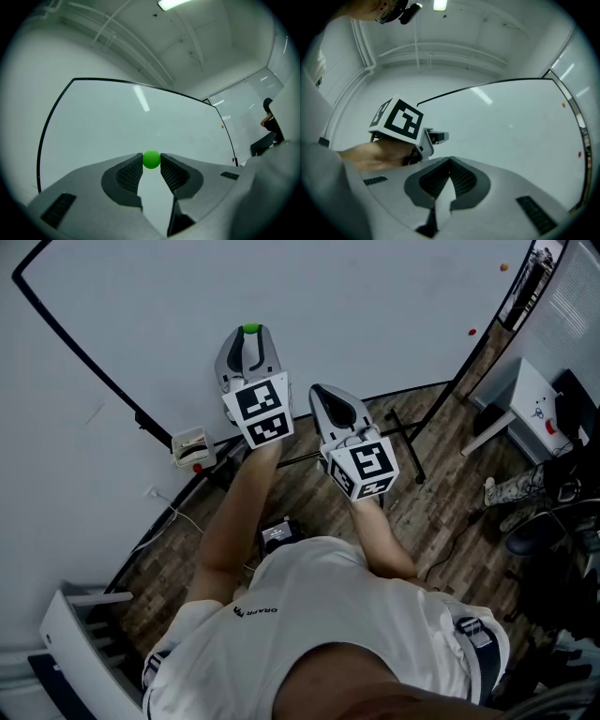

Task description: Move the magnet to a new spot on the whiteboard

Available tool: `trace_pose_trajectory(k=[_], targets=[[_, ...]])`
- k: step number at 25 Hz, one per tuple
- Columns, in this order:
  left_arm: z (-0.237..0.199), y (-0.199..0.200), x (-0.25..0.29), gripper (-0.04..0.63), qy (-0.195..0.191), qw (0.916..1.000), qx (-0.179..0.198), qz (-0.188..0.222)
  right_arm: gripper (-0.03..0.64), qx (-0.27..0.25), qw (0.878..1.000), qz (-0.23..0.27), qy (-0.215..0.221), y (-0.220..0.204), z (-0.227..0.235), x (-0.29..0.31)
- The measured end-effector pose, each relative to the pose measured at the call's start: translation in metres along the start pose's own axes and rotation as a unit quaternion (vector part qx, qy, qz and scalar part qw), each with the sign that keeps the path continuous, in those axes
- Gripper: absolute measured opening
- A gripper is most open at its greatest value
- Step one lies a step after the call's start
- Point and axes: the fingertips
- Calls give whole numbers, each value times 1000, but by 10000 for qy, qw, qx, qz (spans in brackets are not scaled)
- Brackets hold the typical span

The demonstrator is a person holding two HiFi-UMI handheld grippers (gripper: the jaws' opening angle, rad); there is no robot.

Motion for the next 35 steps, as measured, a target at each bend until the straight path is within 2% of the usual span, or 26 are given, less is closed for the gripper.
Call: trace_pose_trajectory(k=[9,35], targets=[[-7,-6,18,120,45,9999,-51,-114,14,18,10000,5,-7,-1,2,-1],[0,-16,65,120,56,9983,265,-512,14,72,9999,51,-83,-2,16,-2]])
Point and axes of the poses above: the fingertips, and each gripper's own axes: x forward along the fingers, z to its right, y out of its top, and after that the axes turned 6 degrees about y, right-handed
